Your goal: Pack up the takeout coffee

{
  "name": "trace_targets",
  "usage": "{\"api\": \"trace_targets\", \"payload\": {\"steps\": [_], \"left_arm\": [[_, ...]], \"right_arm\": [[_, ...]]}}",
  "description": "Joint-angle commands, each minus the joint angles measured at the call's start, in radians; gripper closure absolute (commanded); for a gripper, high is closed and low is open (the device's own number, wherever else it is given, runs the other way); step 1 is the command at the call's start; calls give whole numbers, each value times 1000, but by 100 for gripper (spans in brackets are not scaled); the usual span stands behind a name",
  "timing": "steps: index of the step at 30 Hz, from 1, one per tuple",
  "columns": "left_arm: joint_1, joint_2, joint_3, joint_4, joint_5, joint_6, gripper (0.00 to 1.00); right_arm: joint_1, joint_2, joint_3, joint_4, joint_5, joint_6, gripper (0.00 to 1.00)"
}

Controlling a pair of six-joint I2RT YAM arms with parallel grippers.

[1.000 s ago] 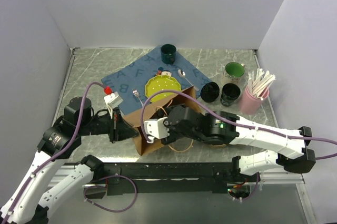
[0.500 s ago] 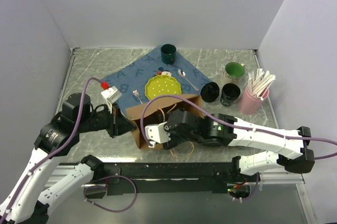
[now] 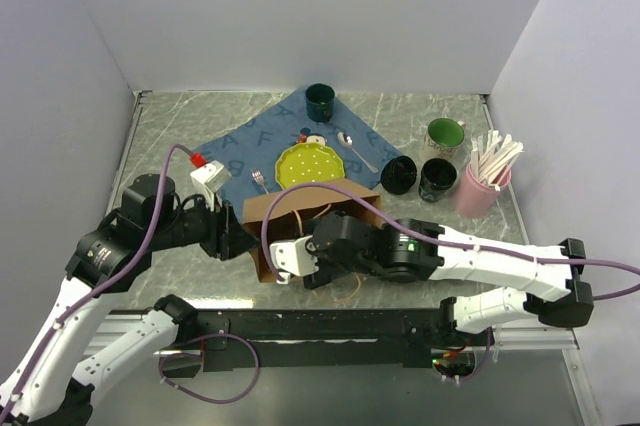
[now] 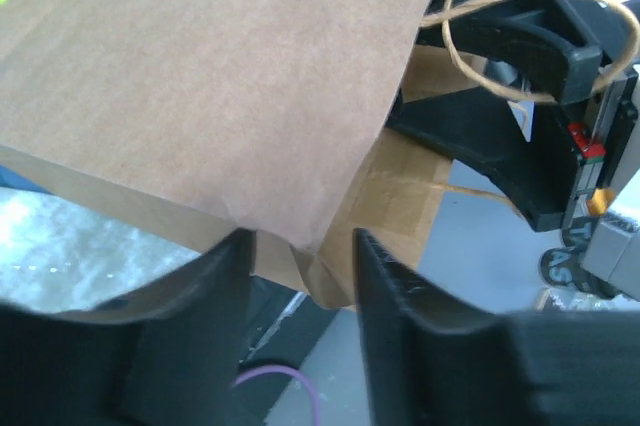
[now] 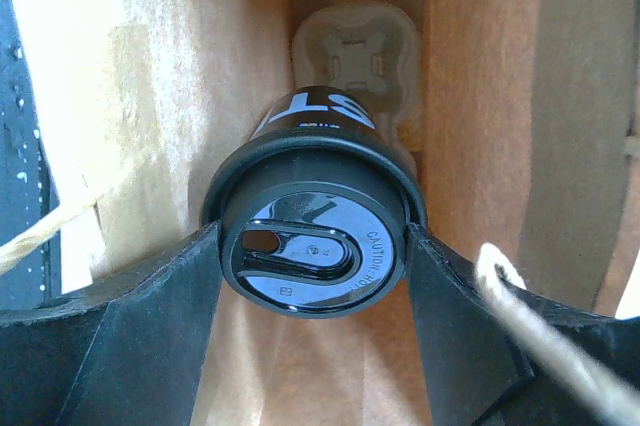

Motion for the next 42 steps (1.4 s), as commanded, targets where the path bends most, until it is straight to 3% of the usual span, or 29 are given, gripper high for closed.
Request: {"api": "trace_targets", "payload": {"steps": [1,6,13,20,26,29,30,36,39,42], "left_arm": [[-4,-12,42,1,-64,-42,41],[-4,-52,73,-38,-213,-214,38],[-4,-102,19,-20,-235,-459,40],[-4,-122,-2,-77,-278,-531,40],[-4,-147,-51,-25,-276,-570,44],[-4,-127,-57,-22,-276,-561,51],[-4,-124,-56,-17,-282,-553,60],[-4,-95,-37,-11,-241,-464,89],[-4,-107,-62,9,-212,-427,99],[-4,-111,-71,27,-169,-383,99]], "right_arm": [[3,31,23,46,40,63,62],[3,40,27,60,36,97,62],[3,79,59,53,22,166,62],[1,113,99,47,19,186,62],[3,143,131,38,19,193,62],[1,148,142,43,19,195,62],[1,152,143,46,21,189,62],[-14,128,117,53,24,138,62],[-49,81,64,78,7,101,62],[-83,45,27,87,11,77,62]]}}
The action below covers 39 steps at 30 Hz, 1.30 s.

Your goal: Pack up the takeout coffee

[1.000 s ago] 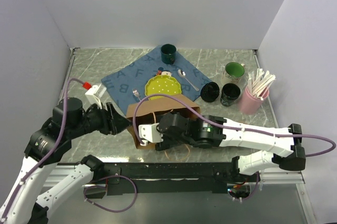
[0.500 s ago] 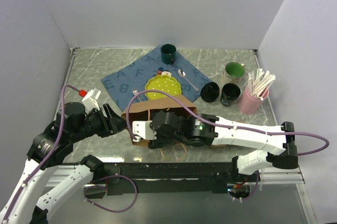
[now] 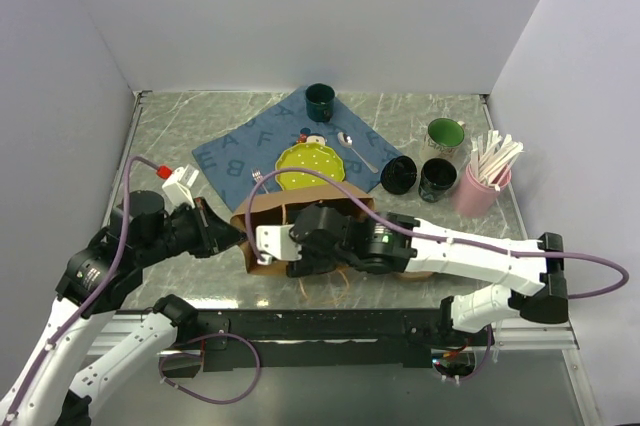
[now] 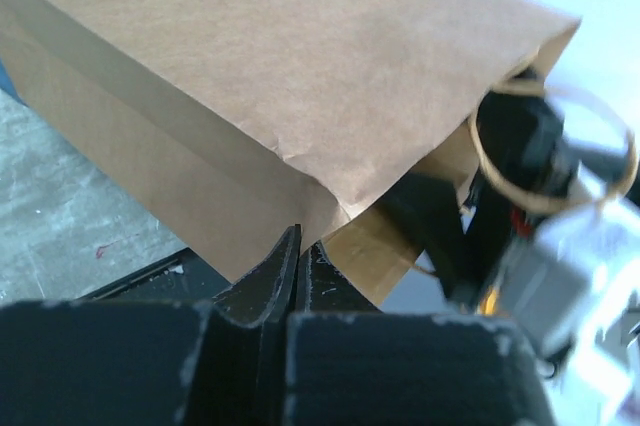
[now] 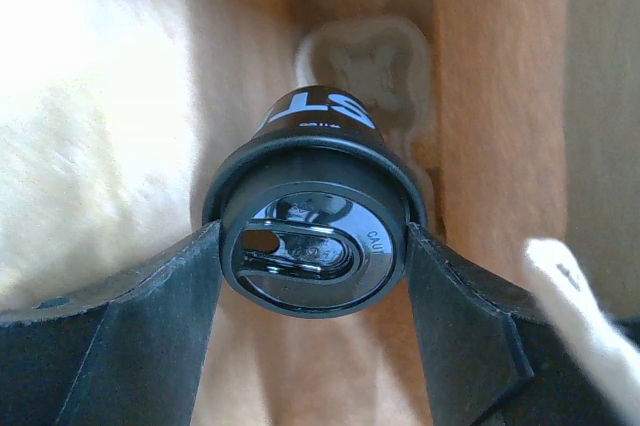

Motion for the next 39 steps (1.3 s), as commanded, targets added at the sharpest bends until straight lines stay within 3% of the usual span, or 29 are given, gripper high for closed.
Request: {"api": "trace_targets", "payload": {"steps": [1,9,27,39], "left_arm": [[-3,2,-10,42,79,92,99],[-3,-13,-38,97,173,100,99],[-3,-32,-98,82,269,169,99],[-3,-55,-93,77,269,157,99]], "right_arm": [[-72,-86,-37,41,4,-57,62],[-98,-149,-126,40,-48,-223,62],[-100,-61,-246,271,97,-419,63],[-179,-93,-295,264,56,-445,64]]}}
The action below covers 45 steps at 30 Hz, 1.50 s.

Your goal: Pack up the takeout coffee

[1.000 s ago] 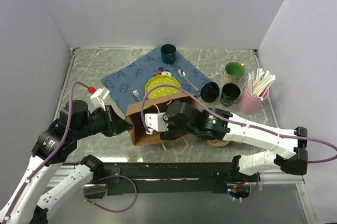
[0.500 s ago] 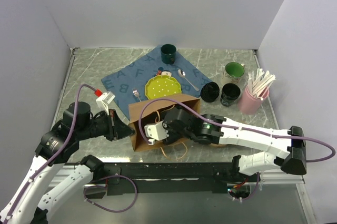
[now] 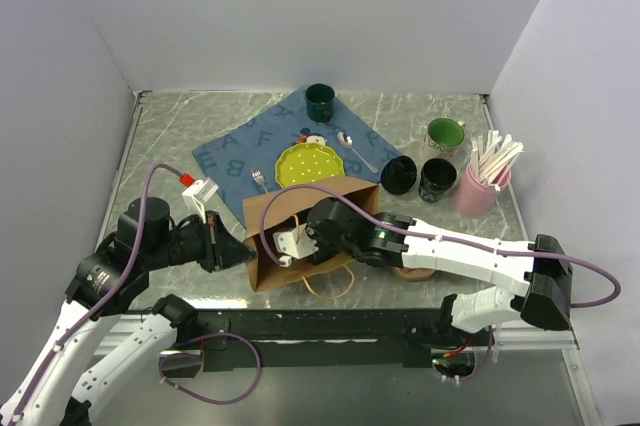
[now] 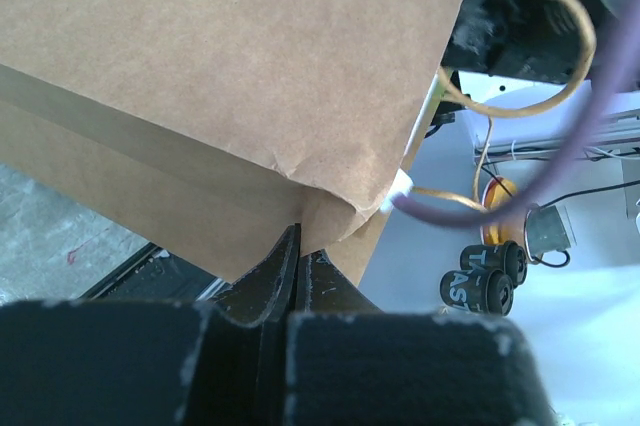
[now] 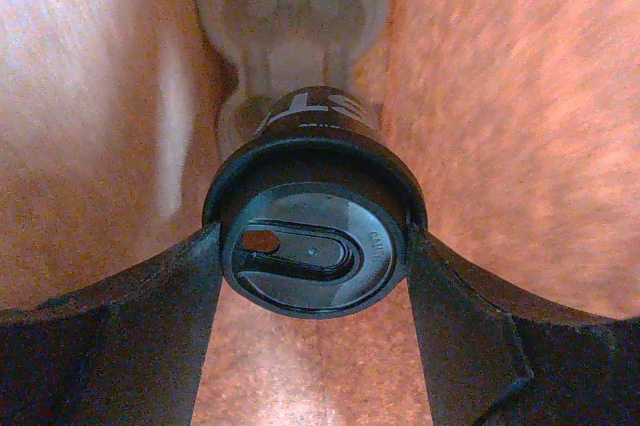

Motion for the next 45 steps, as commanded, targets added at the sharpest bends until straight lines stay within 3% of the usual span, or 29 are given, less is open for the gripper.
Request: {"api": "trace_targets", "payload": {"steps": [1,35,45], "left_arm": [[-3,-3,18,11,24,10,99],[-3,51,81,37,59,32,99],[-3,14,33,60,95,29,99]], "right_arm": [[-27,-59,-34,33,-13,-18,64],[-89,-23,-139,205,-39,6,64],[-89,-30,-145,206,-82,23,64]]}}
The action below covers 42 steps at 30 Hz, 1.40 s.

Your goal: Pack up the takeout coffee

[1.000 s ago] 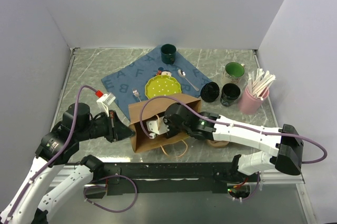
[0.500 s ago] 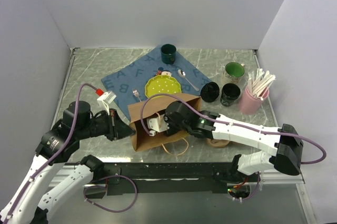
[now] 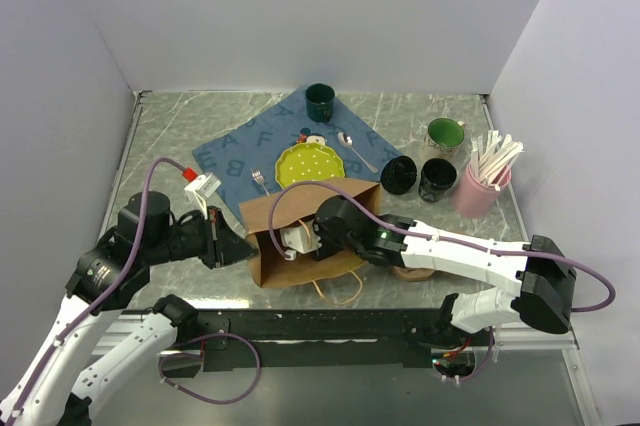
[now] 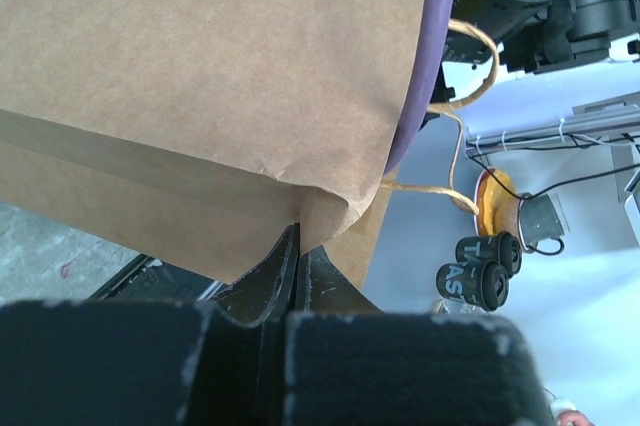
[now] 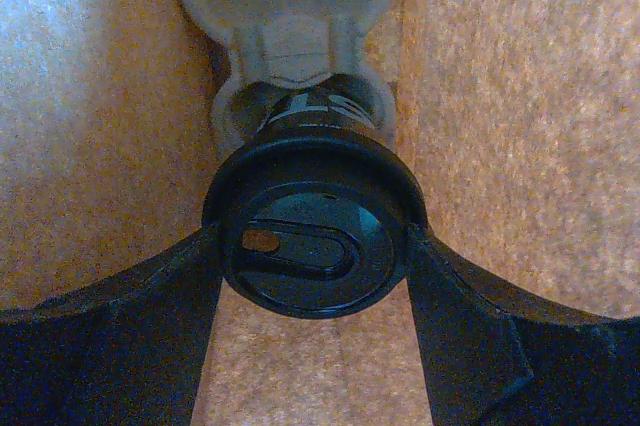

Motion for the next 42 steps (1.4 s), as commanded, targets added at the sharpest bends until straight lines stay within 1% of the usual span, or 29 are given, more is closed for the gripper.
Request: {"api": "trace_targets", "payload": {"steps": [1,9,20,26,34,42], "left_arm": [[-3,-32,-13,44,64,11,99],[-3,-61,-41,22,72,25,99],[-3,-76,-38,-7,75,24,99],[-3,-76,-35,-12,72,18,99],[-3,-73,-39,10,73,-1,99],[-3,-71,-53,21,76,-8,99]], "right_arm": [[-7,-13,0,25,-24,28,64],[-7,27,27,-10,-30,63,62],[-10,62,5,65,9,113,61],[-12,78,-1,86,19,130,55],[-12,75,-27,132,17,131,57],[-32,68,-29,169,-21,160,58]]}}
